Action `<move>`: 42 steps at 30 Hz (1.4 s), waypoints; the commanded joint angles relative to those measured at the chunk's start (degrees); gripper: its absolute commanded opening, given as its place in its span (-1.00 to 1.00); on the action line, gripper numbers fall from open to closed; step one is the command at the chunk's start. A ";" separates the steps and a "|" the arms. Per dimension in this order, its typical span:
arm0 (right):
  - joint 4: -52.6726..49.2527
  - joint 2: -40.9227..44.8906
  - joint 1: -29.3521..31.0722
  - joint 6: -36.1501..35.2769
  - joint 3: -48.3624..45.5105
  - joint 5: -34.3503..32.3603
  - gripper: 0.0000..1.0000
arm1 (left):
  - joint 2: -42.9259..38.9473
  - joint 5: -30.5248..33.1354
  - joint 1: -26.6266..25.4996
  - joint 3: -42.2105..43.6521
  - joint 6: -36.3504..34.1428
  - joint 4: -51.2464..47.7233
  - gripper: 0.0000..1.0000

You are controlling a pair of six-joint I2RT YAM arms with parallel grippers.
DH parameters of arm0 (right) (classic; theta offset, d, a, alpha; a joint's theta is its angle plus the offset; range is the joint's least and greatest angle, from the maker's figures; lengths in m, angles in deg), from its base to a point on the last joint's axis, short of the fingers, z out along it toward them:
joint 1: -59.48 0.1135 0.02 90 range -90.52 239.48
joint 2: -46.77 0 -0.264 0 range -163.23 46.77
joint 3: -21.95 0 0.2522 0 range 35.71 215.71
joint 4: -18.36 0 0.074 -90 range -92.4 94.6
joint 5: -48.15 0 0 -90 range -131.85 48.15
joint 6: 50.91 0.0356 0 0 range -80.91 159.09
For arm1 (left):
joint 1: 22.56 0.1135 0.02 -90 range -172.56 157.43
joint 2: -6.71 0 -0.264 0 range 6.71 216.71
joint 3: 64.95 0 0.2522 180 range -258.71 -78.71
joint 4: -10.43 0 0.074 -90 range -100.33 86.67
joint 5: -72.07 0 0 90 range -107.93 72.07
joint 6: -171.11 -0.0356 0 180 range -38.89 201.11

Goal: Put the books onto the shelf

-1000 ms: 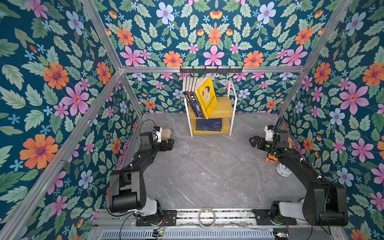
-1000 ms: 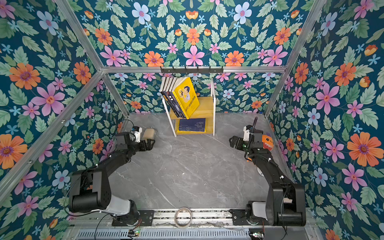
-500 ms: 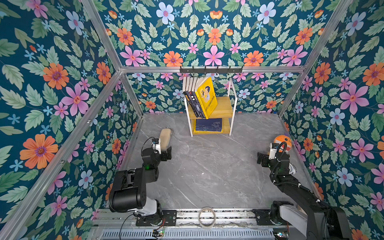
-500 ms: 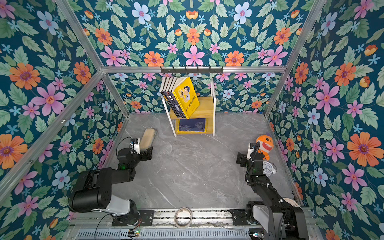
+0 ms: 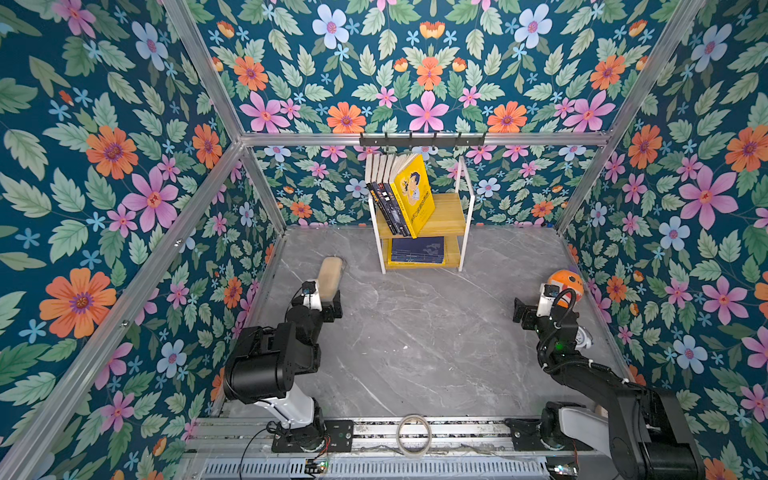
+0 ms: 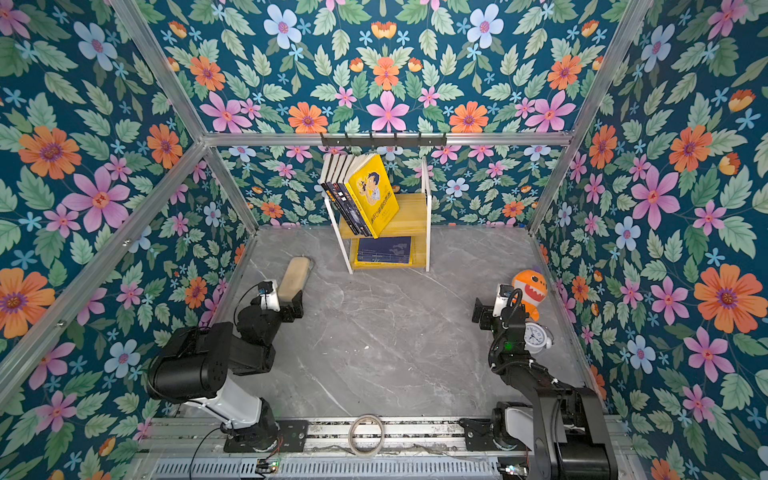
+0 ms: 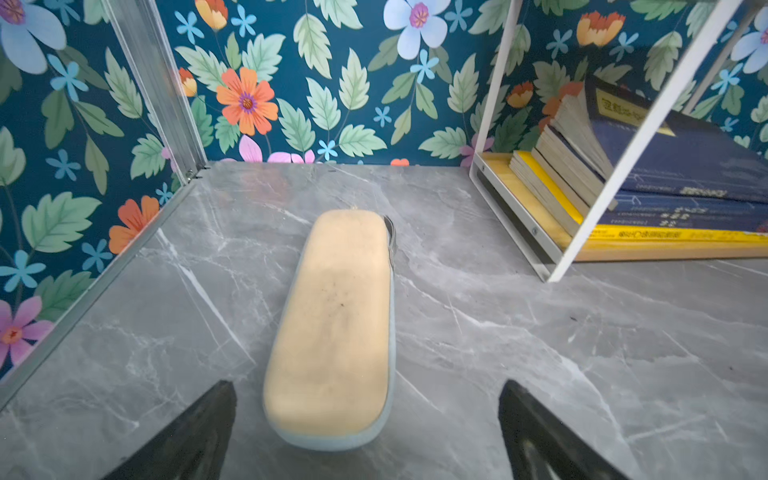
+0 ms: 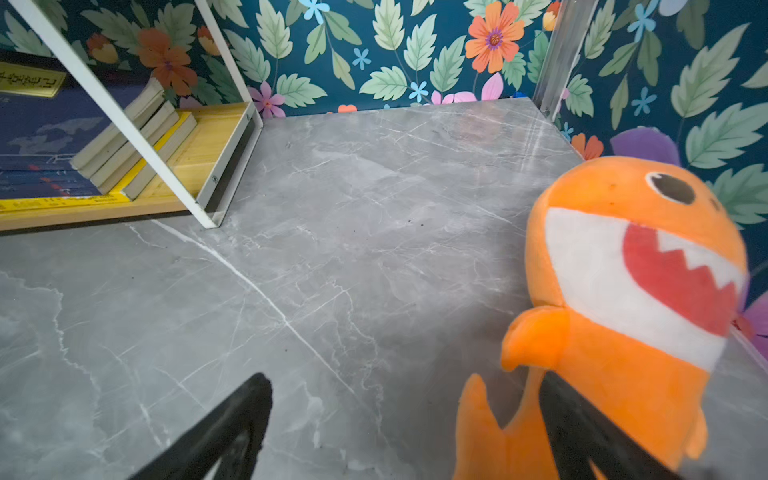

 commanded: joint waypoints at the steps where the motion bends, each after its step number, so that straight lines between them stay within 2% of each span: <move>1: 9.72 -3.55 0.01 1.67 -0.17 1.94 0.98 | -0.02 1.24 -0.21 -0.63 0.46 1.11 1.00; 9: 22.92 -15.97 0.01 1.75 -0.19 0.14 0.98 | -0.32 1.14 -0.25 -0.64 0.37 0.59 1.00; 11: 12.47 -13.80 0.00 4.00 2.84 -3.71 0.98 | -0.31 1.07 -0.21 -0.62 0.36 0.59 1.00; 12: 12.35 -15.03 0.08 5.10 4.09 -7.12 0.98 | -0.29 1.08 -0.21 -0.64 0.43 0.59 1.00; 13: 13.85 -15.44 0.13 4.79 3.68 -7.34 0.98 | -0.28 1.06 -0.21 -0.64 0.38 0.59 1.00; 15: 10.48 -14.26 0.09 5.18 4.24 -7.28 0.98 | -0.30 0.98 -0.21 -0.57 0.37 0.59 1.00; 27: 11.43 -14.67 0.24 4.71 4.21 -7.63 0.98 | -0.43 -0.99 0.60 0.24 0.98 2.29 1.00; 31: 11.13 -14.68 0.26 4.73 4.45 -7.57 0.98 | -1.92 -3.86 1.50 4.37 0.47 8.31 1.00; 33: 11.26 -14.67 0.29 4.72 4.26 -7.54 0.98 | -2.69 -2.94 2.16 5.81 1.90 10.58 1.00; 40: 11.26 -14.74 0.35 4.74 4.31 -7.57 0.97 | 0.30 -3.82 2.69 1.64 2.28 6.42 1.00; 41: 11.26 -14.67 0.31 4.74 4.32 -7.57 0.97 | 1.06 -2.17 1.93 0.59 2.09 6.35 1.00; 42: 11.23 -14.63 0.31 4.73 4.29 -7.55 0.98 | 0.09 -0.32 0.61 -0.33 0.61 2.14 1.00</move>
